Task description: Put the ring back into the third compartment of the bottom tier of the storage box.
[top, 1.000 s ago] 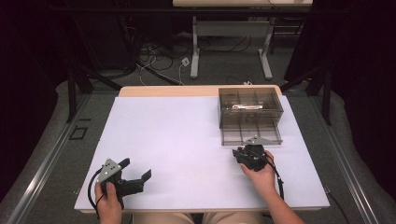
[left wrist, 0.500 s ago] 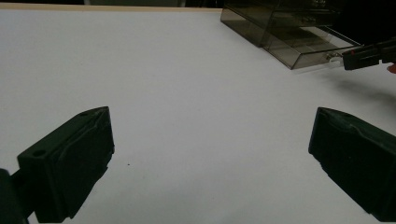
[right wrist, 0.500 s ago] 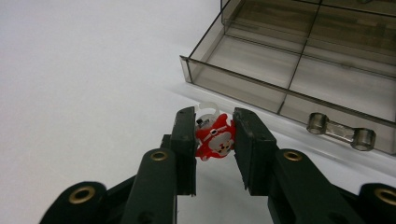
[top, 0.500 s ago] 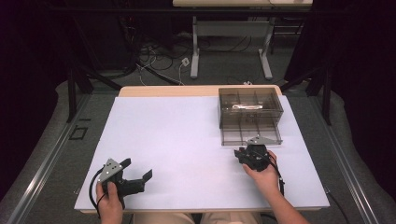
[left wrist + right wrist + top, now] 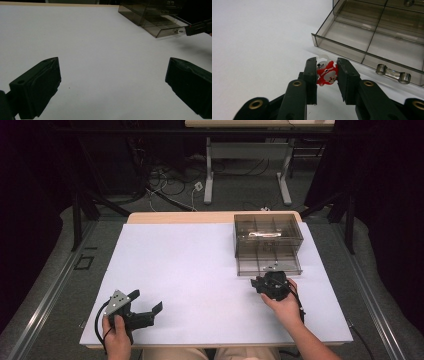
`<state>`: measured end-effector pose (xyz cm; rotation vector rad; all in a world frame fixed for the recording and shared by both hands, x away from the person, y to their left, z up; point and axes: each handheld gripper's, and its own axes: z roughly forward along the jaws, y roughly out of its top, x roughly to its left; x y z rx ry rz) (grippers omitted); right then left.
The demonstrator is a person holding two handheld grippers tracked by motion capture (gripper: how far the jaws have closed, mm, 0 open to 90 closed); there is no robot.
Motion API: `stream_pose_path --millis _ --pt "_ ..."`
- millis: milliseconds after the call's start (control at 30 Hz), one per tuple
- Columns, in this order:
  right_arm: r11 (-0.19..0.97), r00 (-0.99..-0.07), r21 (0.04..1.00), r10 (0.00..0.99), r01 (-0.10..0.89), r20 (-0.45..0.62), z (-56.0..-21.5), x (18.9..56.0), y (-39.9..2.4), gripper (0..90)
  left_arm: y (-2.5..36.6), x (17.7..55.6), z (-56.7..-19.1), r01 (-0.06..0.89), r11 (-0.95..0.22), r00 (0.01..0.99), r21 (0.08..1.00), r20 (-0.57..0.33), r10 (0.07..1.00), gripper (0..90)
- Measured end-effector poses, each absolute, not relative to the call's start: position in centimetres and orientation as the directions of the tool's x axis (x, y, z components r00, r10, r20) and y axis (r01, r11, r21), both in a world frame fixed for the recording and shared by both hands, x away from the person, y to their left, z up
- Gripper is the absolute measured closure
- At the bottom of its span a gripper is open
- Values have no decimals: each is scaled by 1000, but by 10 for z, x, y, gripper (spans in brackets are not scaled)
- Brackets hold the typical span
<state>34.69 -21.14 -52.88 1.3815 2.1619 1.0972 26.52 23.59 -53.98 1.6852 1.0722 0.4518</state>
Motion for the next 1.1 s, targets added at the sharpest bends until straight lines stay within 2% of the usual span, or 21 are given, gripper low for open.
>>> stream_pose_path --millis 1100 --pt "189 -471 758 865 624 172 -496 357 -212 706 236 265 -540 432 -61 529 900 -198 825 2"
